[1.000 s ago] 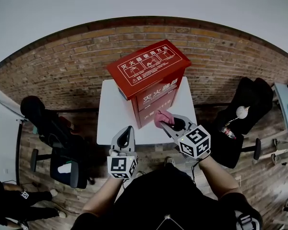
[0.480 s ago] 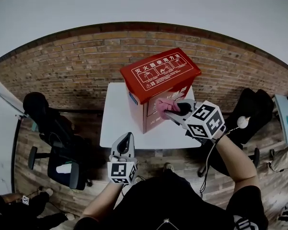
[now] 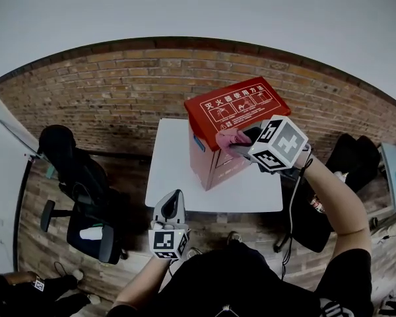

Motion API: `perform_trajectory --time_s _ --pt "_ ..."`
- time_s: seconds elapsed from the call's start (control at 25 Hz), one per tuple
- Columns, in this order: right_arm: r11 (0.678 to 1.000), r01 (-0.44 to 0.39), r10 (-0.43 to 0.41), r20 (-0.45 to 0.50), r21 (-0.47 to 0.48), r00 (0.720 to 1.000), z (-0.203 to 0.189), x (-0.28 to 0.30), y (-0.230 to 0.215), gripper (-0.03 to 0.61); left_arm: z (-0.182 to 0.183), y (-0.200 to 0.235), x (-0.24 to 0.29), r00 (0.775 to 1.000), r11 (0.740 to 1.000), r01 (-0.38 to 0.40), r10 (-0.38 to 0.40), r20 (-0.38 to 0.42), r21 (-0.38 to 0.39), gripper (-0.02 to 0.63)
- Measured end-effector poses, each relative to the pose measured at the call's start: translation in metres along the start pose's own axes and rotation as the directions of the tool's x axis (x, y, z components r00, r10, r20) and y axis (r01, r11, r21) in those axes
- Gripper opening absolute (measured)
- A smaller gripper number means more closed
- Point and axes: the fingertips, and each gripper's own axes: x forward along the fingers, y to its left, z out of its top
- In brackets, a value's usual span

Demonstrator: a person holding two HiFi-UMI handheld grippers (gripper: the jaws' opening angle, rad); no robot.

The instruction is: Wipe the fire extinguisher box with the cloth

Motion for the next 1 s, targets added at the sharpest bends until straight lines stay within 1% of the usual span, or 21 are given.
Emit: perform_trajectory --time_s 0.2,0.28,0.36,0.4,0.44,0.48,0.56,0.6,0.72,0.84,0.88,0.92,1.0 --pt "0.999 -0.033 0.029 -0.094 -0.041 0.995 0.011 0.016 0.000 0.104 0.002 0.016 -0.007 1.000 1.000 -0.019 0.019 0.002 -0.004 0.029" --pt "0.997 -0.032 0.022 -0.139 -0.070 0.990 0.013 0.022 -0.002 0.106 0.001 0.022 -0.010 1.000 1.000 -0.027 0.027 -0.001 -0.006 0.029" --pt "0.991 -0.009 -0.015 -0.171 -0.136 0.985 0.017 0.027 -0.006 0.104 0.002 0.028 -0.013 0.999 0.999 -0.039 0.039 0.006 -0.007 0.029" --pt "0.980 0.013 -0.048 -0.178 -0.197 0.983 0.020 0.028 -0.008 0.106 0.002 0.031 -0.015 0.999 0.999 -0.045 0.045 0.007 -0.009 0.029" --pt "0.960 0.040 -0.093 -0.178 -0.277 0.980 0.024 0.029 -0.010 0.106 0.002 0.033 -0.017 0.999 0.999 -0.050 0.050 0.003 -0.011 0.029" --pt "0.928 0.072 -0.144 -0.173 -0.367 0.974 0.028 0.030 -0.011 0.104 0.001 0.036 -0.019 0.999 0.998 -0.054 0.054 -0.001 -0.013 0.029" --pt "0.843 0.126 -0.236 -0.149 -0.523 0.960 0.032 0.032 -0.012 0.106 0.001 0.042 -0.022 0.998 0.998 -0.065 0.065 0.003 -0.014 0.029" --pt "0.807 0.141 -0.263 -0.135 -0.574 0.955 0.033 0.035 -0.010 0.104 0.001 0.045 -0.024 0.997 0.997 -0.071 0.071 0.005 -0.015 0.029" --pt "0.726 0.148 -0.297 -0.112 -0.671 0.948 0.028 0.044 0.001 0.106 -0.003 0.051 -0.027 0.996 0.996 -0.085 0.085 0.002 -0.019 0.029" --pt "0.627 0.166 -0.346 -0.081 -0.761 0.935 0.022 0.050 0.007 0.104 -0.004 0.052 -0.024 0.996 0.996 -0.089 0.089 0.000 -0.019 0.029" --pt "0.600 0.174 -0.357 -0.066 -0.780 0.932 0.022 0.051 0.007 0.104 -0.003 0.051 -0.021 0.996 0.996 -0.089 0.089 0.001 -0.018 0.029" --pt "0.581 0.181 -0.362 -0.053 -0.793 0.931 0.021 0.051 0.007 0.104 -0.001 0.049 -0.018 0.996 0.996 -0.088 0.088 0.002 -0.016 0.029" --pt "0.557 0.188 -0.364 -0.034 -0.809 0.931 0.019 0.050 0.005 0.104 0.001 0.044 -0.012 0.996 0.996 -0.089 0.089 0.005 -0.013 0.029"
